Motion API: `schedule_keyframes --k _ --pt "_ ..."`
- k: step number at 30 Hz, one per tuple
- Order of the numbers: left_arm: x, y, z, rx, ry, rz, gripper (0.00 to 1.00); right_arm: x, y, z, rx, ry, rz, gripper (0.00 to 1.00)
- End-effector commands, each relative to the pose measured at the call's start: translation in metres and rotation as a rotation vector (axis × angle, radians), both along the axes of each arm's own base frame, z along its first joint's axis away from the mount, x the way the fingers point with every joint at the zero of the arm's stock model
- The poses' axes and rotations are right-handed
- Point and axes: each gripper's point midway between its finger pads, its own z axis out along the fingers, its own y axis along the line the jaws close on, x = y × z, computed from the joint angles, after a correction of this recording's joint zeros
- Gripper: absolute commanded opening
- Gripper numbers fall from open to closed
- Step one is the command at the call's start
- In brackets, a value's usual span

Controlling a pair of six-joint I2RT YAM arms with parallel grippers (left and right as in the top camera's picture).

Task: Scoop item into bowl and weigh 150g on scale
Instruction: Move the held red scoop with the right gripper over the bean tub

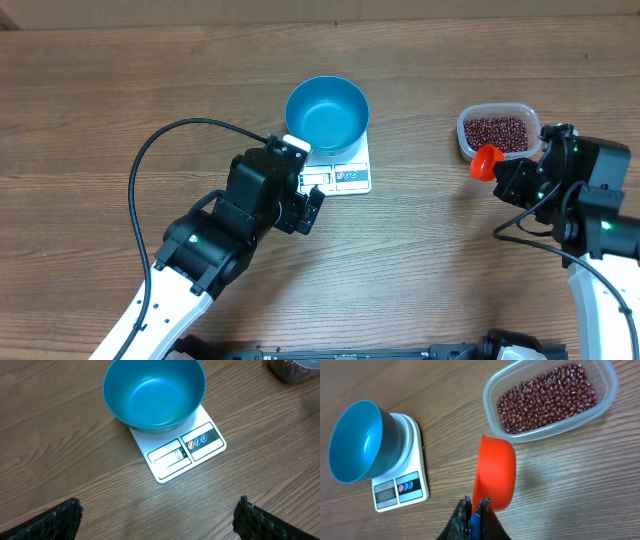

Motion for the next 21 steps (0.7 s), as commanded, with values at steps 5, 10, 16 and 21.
schedule_keyframes --k 5,10,16,21 --pt "0.003 0.002 -0.005 0.014 0.008 0.014 1.00 0.024 -0.007 0.006 -0.024 0.007 0.018 0.04" --pt "0.003 0.002 -0.006 0.016 0.013 0.014 0.99 0.043 -0.011 0.026 -0.071 -0.009 0.070 0.04" --pt "0.003 0.002 -0.006 0.016 0.013 0.014 0.99 0.065 -0.024 0.038 -0.158 -0.001 0.106 0.04" --pt "0.003 0.002 -0.006 0.017 0.014 0.014 1.00 0.079 -0.033 0.034 -0.229 0.011 0.147 0.04"
